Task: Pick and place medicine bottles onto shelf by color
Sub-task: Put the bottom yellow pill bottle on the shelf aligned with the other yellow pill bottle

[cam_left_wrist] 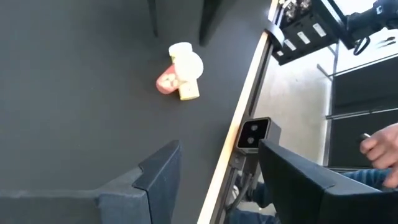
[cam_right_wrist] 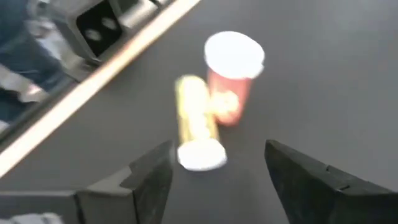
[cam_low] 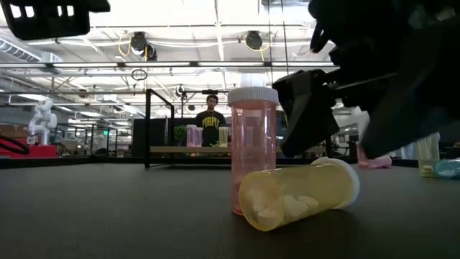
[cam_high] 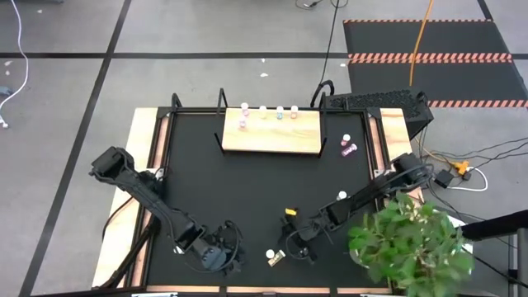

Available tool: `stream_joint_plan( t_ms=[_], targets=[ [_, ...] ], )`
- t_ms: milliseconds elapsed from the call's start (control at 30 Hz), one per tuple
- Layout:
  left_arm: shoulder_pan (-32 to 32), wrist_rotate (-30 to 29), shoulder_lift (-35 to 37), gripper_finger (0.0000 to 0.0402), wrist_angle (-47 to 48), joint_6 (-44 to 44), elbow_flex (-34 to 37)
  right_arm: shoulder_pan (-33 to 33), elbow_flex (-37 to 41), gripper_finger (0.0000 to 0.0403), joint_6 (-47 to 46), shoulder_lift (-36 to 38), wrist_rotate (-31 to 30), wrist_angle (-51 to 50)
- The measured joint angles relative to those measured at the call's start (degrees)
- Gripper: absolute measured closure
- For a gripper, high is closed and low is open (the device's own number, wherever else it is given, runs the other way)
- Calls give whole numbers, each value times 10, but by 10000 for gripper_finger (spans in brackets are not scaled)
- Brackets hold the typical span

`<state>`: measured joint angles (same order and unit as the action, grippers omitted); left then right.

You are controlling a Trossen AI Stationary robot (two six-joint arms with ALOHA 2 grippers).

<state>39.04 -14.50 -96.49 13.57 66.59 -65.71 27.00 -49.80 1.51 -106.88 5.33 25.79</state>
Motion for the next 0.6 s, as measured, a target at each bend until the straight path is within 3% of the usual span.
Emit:
stream_joint_plan(
  t_ms=[267,600],
  targets=[
    [1,10,0,190,2,-5,-1,0,0,134,9,-29,9,39],
    [-18,12,0,190,20,-39,-1,-7,-1,191,23,-42,68,47]
  ],
)
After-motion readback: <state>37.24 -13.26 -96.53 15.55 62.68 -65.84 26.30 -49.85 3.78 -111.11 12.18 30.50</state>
